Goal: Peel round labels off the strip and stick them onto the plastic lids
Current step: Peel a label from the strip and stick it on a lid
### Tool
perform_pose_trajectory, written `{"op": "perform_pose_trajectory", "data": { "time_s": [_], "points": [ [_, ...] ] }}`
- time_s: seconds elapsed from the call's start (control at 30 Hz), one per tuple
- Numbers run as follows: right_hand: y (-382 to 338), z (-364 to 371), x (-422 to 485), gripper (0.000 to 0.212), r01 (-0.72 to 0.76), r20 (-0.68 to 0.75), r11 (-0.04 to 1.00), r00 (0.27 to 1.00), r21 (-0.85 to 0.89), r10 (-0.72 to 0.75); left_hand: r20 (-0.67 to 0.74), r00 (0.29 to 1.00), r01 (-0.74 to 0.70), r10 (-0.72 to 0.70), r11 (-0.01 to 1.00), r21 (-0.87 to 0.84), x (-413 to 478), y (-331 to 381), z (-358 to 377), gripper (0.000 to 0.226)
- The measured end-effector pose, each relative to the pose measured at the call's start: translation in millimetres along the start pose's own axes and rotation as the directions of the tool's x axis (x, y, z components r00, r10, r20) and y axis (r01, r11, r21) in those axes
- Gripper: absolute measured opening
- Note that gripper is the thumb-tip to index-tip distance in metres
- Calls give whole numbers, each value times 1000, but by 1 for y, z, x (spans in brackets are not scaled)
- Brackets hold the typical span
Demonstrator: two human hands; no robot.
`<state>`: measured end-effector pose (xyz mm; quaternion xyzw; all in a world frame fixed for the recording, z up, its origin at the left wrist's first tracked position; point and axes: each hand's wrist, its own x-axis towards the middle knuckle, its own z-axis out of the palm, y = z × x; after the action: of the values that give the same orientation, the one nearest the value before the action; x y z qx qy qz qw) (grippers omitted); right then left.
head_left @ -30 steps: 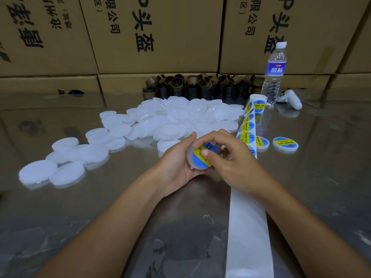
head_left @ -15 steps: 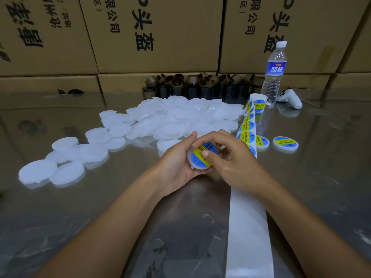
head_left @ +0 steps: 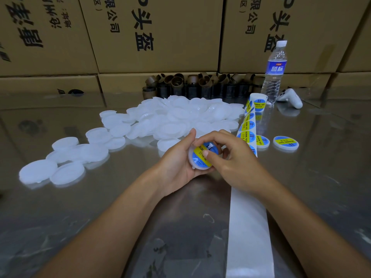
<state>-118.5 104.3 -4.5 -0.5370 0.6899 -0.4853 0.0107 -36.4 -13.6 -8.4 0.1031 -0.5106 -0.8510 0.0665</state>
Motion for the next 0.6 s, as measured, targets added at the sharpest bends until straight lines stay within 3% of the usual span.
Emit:
{"op": "perform_pose_trajectory", "data": {
  "time_s": [0.3, 0.5, 0.6],
  "points": [
    [-2, 0, 2, 39, -26, -32, 1000, 999, 3, 26, 56, 998, -4, 5, 1000, -8, -1, 1, 0, 59],
    [2, -1, 3, 44, -71, -82, 997, 994, 15, 72, 173, 981, -85, 85, 996, -9, -3, 1, -1, 34],
    [5, -3, 4, 60, -108, -91, 990, 989, 96, 116, 150, 982, -127, 111, 987, 101, -4, 0, 0, 40]
  ]
}}
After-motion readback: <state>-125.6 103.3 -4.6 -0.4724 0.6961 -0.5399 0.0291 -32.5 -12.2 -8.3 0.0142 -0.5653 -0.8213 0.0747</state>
